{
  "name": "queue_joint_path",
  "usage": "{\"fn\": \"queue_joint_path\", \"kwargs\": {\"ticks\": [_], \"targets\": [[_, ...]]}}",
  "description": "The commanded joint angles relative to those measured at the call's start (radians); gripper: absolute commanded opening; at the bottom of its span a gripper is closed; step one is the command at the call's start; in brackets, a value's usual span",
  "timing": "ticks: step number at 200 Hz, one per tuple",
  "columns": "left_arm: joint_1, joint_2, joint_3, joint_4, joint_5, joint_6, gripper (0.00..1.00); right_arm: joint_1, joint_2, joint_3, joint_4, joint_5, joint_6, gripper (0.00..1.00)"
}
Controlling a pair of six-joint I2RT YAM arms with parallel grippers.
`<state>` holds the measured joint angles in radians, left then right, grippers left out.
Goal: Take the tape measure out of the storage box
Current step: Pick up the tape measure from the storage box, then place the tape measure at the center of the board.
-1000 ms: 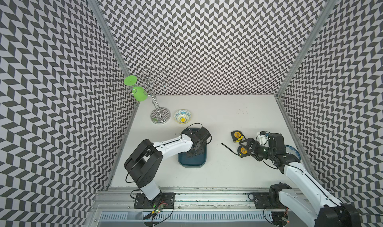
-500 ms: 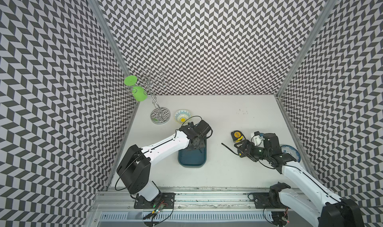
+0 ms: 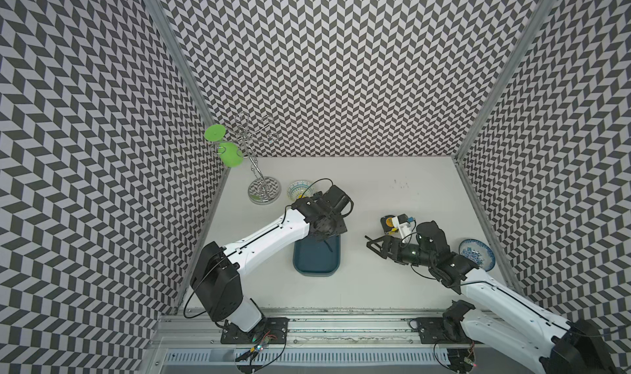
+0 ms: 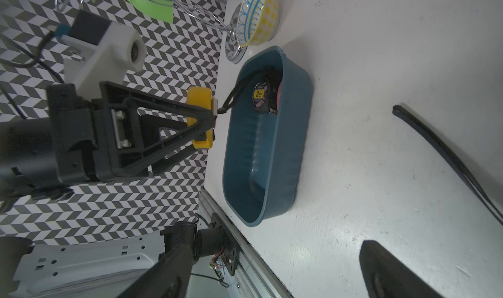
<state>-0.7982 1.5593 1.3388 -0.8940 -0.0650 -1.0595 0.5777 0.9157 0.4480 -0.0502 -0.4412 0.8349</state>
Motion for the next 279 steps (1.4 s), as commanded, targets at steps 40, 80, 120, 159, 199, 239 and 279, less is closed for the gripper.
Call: {"fn": "queue_joint_path", "kwargs": {"ticks": [40, 80, 120, 159, 199, 239, 279], "targets": [[-0.007, -0.036, 0.055, 0.123, 0.114, -0.123, 0.19, 0.163, -0.030, -0.013, 0.227, 0.332, 0.042, 1.00], [-0.009, -0.045, 0.056, 0.166, 0.160, -0.162, 0.18, 0.227, 0.024, -0.016, 0.335, 0.414, 0.039, 1.00], [-0.018, -0.049, 0.059, 0.201, 0.189, -0.202, 0.18, 0.262, 0.086, 0.012, 0.394, 0.465, 0.024, 0.98], [-0.025, -0.052, 0.059, 0.219, 0.206, -0.229, 0.18, 0.273, 0.119, 0.015, 0.457, 0.503, 0.023, 0.92], [-0.036, -0.050, 0.060, 0.244, 0.230, -0.253, 0.18, 0.275, 0.158, 0.024, 0.507, 0.534, 0.031, 0.85], [-0.045, -0.042, 0.080, 0.254, 0.245, -0.264, 0.17, 0.276, 0.176, 0.026, 0.553, 0.556, 0.040, 0.81], [-0.051, -0.039, 0.098, 0.254, 0.251, -0.266, 0.17, 0.276, 0.179, 0.044, 0.554, 0.576, 0.038, 0.74]]}}
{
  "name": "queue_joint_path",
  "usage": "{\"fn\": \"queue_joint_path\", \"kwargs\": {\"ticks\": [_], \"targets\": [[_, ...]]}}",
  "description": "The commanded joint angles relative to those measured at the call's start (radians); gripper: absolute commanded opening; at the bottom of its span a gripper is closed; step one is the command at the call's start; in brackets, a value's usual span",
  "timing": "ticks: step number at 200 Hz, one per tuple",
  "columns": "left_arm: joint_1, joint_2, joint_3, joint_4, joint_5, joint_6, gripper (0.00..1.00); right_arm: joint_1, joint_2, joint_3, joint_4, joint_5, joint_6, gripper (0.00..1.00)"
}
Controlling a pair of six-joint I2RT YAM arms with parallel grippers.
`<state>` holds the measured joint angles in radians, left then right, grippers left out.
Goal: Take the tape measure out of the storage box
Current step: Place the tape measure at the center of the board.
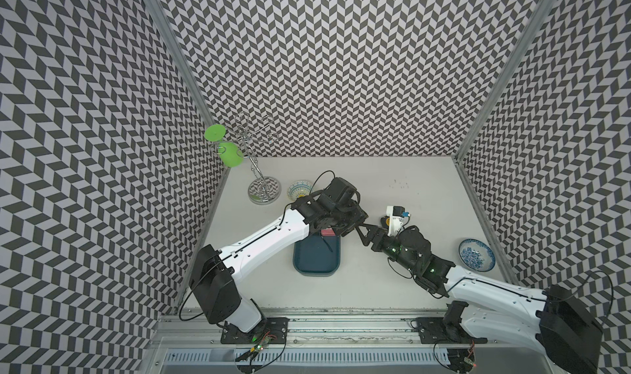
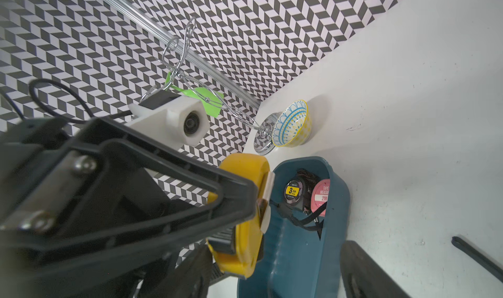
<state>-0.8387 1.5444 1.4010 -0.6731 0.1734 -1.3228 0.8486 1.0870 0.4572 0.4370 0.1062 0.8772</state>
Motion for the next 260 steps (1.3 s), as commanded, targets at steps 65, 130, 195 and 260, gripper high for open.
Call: {"fn": "queue_joint_path", "kwargs": {"ticks": [65, 130, 195, 260], "targets": [[-0.025, -0.017, 0.041, 0.051, 0.025, -0.013, 0.17, 0.007, 0.032, 0.059, 0.077, 0.045, -0.009, 0.58], [-0.030, -0.021, 0.041, 0.064, 0.032, -0.014, 0.24, 0.009, 0.020, 0.065, 0.051, 0.061, -0.008, 0.22], [-0.027, -0.005, 0.108, 0.060, -0.004, 0.053, 1.00, 0.007, -0.101, 0.063, -0.088, 0.125, -0.015, 0.12], [-0.008, -0.027, 0.101, -0.005, -0.073, 0.126, 1.00, 0.001, -0.259, -0.021, -0.234, 0.007, 0.044, 0.12]]}}
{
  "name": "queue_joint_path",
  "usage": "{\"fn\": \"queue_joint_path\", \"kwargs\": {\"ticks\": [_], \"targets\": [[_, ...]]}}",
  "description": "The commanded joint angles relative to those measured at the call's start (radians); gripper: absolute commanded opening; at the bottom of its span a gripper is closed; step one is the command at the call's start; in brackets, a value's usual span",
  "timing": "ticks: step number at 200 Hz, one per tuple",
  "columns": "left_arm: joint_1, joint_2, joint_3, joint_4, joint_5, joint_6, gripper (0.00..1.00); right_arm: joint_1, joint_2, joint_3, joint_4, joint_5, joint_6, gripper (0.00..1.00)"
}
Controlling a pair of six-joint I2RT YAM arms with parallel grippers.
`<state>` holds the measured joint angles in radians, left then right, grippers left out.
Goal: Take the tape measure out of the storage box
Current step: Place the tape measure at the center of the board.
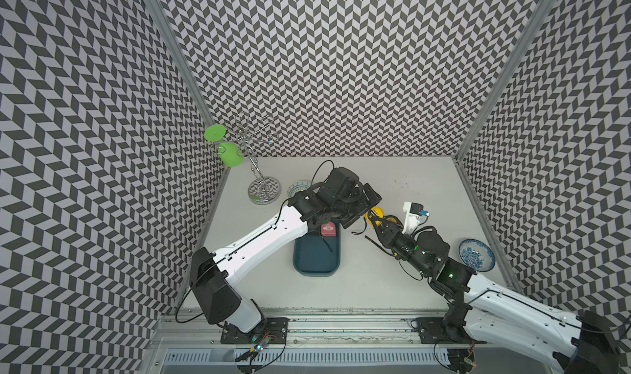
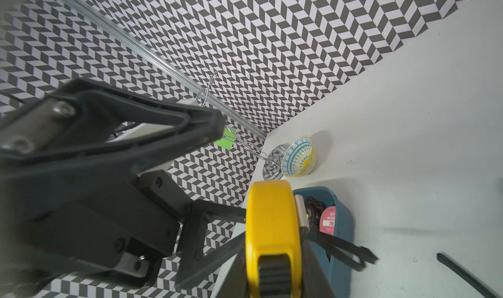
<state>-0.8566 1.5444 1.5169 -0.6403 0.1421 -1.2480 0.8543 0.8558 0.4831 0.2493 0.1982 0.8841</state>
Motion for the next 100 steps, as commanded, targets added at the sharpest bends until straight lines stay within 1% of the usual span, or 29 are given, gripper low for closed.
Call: {"fn": "queue_joint_path", "kwargs": {"ticks": [1, 22, 49, 100], "targets": [[0.011, -0.027, -0.017, -0.038, -0.042, 0.052, 1.00, -0.005, -0.029, -0.049, -0.047, -0.092, 0.039, 0.12], [0.019, -0.047, -0.052, -0.042, -0.058, 0.071, 1.00, -0.005, -0.043, -0.106, -0.036, -0.192, 0.076, 0.12], [0.030, -0.076, -0.093, -0.066, -0.096, 0.107, 1.00, -0.005, -0.038, -0.172, -0.024, -0.278, 0.123, 0.13], [0.060, -0.157, -0.190, -0.127, -0.171, 0.174, 1.00, -0.008, 0.063, -0.252, 0.019, -0.371, 0.218, 0.13]]}}
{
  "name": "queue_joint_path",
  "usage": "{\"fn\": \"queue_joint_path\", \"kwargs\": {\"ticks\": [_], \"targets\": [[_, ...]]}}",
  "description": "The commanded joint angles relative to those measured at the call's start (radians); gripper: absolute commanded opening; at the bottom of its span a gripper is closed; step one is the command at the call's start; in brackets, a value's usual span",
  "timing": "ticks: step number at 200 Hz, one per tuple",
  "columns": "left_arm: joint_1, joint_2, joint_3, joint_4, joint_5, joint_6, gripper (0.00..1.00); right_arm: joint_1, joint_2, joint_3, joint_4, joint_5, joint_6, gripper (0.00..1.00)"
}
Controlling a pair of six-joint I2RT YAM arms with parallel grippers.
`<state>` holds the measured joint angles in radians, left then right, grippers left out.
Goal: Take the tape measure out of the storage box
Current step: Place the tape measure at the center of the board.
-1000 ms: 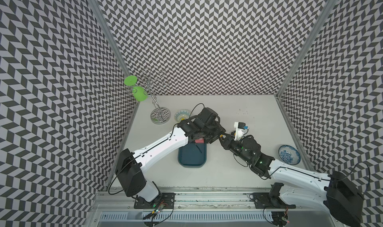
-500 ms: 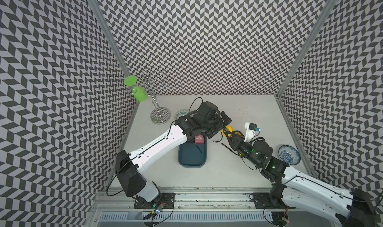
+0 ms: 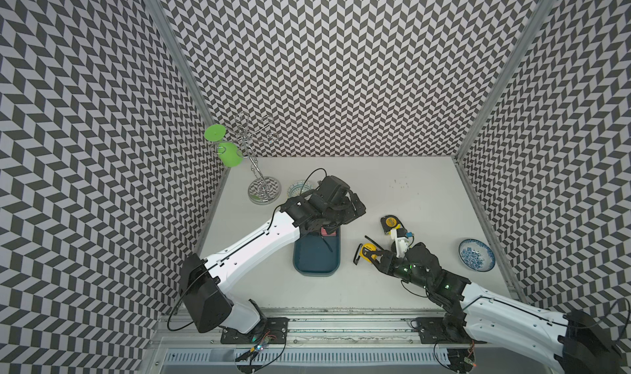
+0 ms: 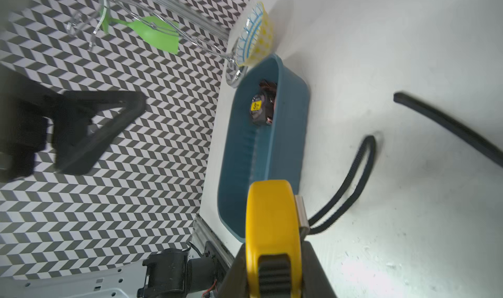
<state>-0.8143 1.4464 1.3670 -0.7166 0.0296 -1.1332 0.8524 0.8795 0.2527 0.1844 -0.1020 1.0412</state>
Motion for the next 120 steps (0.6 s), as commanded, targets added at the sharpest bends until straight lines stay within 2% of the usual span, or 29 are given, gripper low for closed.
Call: {"fn": "queue_joint_path", "kwargs": {"ticks": [1, 84, 107, 120], "targets": [[0.019, -0.060, -0.043, -0.052, -0.059, 0.060, 1.00, -0.006, 0.042, -0.022, 0.084, -0.071, 0.061, 0.13], [0.085, -0.145, -0.192, -0.075, -0.095, 0.147, 1.00, -0.057, 0.134, -0.113, 0.097, -0.138, 0.089, 0.13], [0.097, -0.144, -0.216, -0.082, -0.099, 0.159, 1.00, -0.073, 0.148, -0.114, 0.073, -0.163, 0.076, 0.17], [0.098, -0.140, -0.222, -0.085, -0.103, 0.163, 1.00, -0.080, 0.154, -0.109, 0.048, -0.179, 0.062, 0.27]]}}
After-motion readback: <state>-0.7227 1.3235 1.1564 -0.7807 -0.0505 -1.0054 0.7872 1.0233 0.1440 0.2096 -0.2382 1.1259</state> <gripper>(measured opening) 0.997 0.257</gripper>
